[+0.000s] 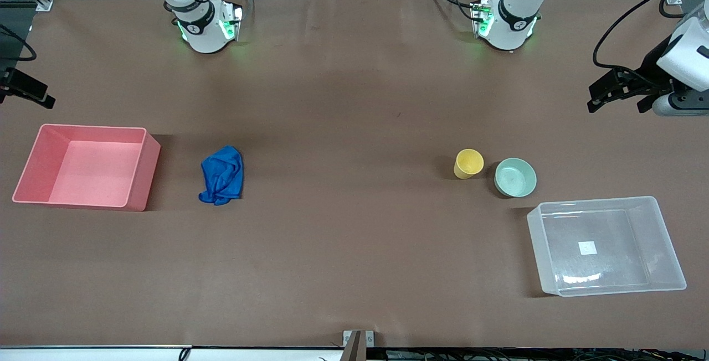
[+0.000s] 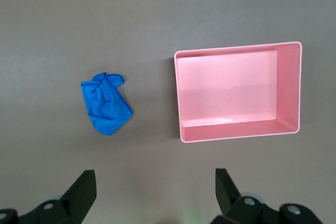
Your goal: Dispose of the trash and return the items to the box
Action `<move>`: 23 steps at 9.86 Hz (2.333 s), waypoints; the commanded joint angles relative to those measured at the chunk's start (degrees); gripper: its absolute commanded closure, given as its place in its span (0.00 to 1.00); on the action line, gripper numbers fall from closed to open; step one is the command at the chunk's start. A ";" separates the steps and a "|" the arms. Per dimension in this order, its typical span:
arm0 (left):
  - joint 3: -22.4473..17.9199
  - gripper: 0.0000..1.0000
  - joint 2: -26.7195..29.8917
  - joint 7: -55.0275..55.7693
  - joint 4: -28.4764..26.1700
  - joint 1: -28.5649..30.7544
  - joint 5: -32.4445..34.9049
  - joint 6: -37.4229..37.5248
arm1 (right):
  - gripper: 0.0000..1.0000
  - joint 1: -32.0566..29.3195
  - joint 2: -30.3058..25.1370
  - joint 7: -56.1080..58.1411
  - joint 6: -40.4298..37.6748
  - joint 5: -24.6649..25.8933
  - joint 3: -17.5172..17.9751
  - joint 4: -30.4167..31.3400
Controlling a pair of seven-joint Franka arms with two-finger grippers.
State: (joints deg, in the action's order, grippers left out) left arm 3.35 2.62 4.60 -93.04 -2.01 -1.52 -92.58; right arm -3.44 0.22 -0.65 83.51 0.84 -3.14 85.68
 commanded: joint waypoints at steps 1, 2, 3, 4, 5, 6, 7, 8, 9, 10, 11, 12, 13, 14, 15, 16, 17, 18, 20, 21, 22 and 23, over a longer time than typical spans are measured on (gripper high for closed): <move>-0.01 0.00 -0.86 0.15 -1.00 0.16 -0.07 -0.58 | 0.00 -0.34 -1.54 0.39 0.16 -1.10 0.07 1.51; -0.01 0.00 -1.12 0.15 -0.74 0.07 0.02 -0.50 | 0.00 -0.25 -1.54 0.39 0.16 -1.10 0.07 1.51; 0.07 0.00 -1.13 -0.02 -0.74 0.07 0.02 -0.50 | 0.00 -0.25 -1.54 0.39 0.16 -1.10 0.07 1.51; 0.07 0.00 -1.13 -0.37 -0.65 0.16 -0.07 -0.50 | 0.00 -0.25 -1.54 0.39 0.16 -1.10 0.07 1.51; -0.01 0.00 -1.21 -0.55 -0.65 0.25 -0.15 -0.50 | 0.00 -0.16 -1.45 0.04 0.16 -1.10 0.07 1.34; -0.01 0.00 -1.74 -0.73 -0.65 0.25 -0.24 -0.58 | 0.00 -0.16 -1.36 0.56 -0.01 -1.10 0.07 1.42; -0.01 0.00 -1.83 -0.90 -0.73 0.34 -0.16 -0.76 | 0.00 0.10 -1.28 0.13 0.33 -1.10 0.59 1.51; -0.01 0.00 -1.83 -0.90 -1.61 0.77 -0.07 -2.15 | 0.00 -0.77 -0.41 -2.14 1.90 -0.76 4.34 1.86; -0.01 0.01 -1.83 -0.90 -3.35 0.95 -0.07 -3.65 | 0.00 -1.39 1.69 -8.51 5.66 -0.41 6.81 3.69; -0.01 0.01 -1.83 -0.90 -6.07 0.95 -0.07 -6.10 | 0.00 -1.22 3.54 -15.71 10.92 -0.14 10.75 7.45; -0.01 0.01 -1.83 -0.99 -9.49 0.95 -0.07 -9.34 | 0.00 -1.04 5.04 -18.74 16.54 -0.05 12.97 11.58; -0.01 0.01 -1.83 -0.99 -13.87 1.04 -0.07 -13.90 | 0.00 -0.61 7.05 -19.20 23.65 0.47 13.86 16.84; -0.01 0.01 -1.83 -0.99 -17.66 1.04 -0.07 -18.29 | 0.00 -0.17 8.29 -19.21 31.63 1.17 13.87 22.28; 0.07 0.01 -2.35 -0.99 -21.09 1.13 -0.07 -22.43 | 0.00 0.18 10.57 -19.21 40.24 1.62 13.87 27.73; -0.01 0.03 -3.49 -1.08 -23.65 1.48 -0.07 -25.95 | 0.00 0.36 13.11 -19.12 46.94 2.93 13.87 31.01; -0.01 0.03 -5.24 -1.51 -25.50 1.91 -0.07 -29.38 | 0.00 0.54 15.92 -19.21 51.27 5.46 13.78 32.95; 0.07 0.03 -7.78 -3.43 -26.39 2.79 -0.07 -32.54 | 0.00 0.37 17.43 -19.21 55.49 6.44 13.78 35.24; 0.07 0.03 -10.15 -5.11 -27.18 3.49 -0.07 -35.53 | 0.00 0.63 19.36 -19.12 59.45 6.45 13.78 36.65; 0.07 0.03 -15.07 -5.82 -28.15 4.55 0.02 -41.16 | 0.00 0.98 21.83 -19.12 61.33 6.54 13.87 37.19; 0.07 0.03 -17.54 -5.83 -28.16 4.56 -0.07 -42.93 | 0.00 1.33 22.88 -19.12 63.07 6.63 13.78 37.98; 0.07 0.03 -19.56 -5.83 -28.85 4.56 -0.07 -45.21 | 0.00 1.24 24.55 -19.12 65.70 6.72 13.78 38.68; 0.07 0.03 -20.71 -5.83 -30.25 4.56 0.02 -48.10 | 0.00 1.42 25.00 -19.12 66.60 6.72 13.78 39.12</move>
State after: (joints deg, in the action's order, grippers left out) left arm 3.32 -15.60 -0.57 -121.23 2.49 -1.51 -137.01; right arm -2.17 24.90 -19.00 147.93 6.82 10.58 123.23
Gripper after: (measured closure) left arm 0.031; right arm 0.000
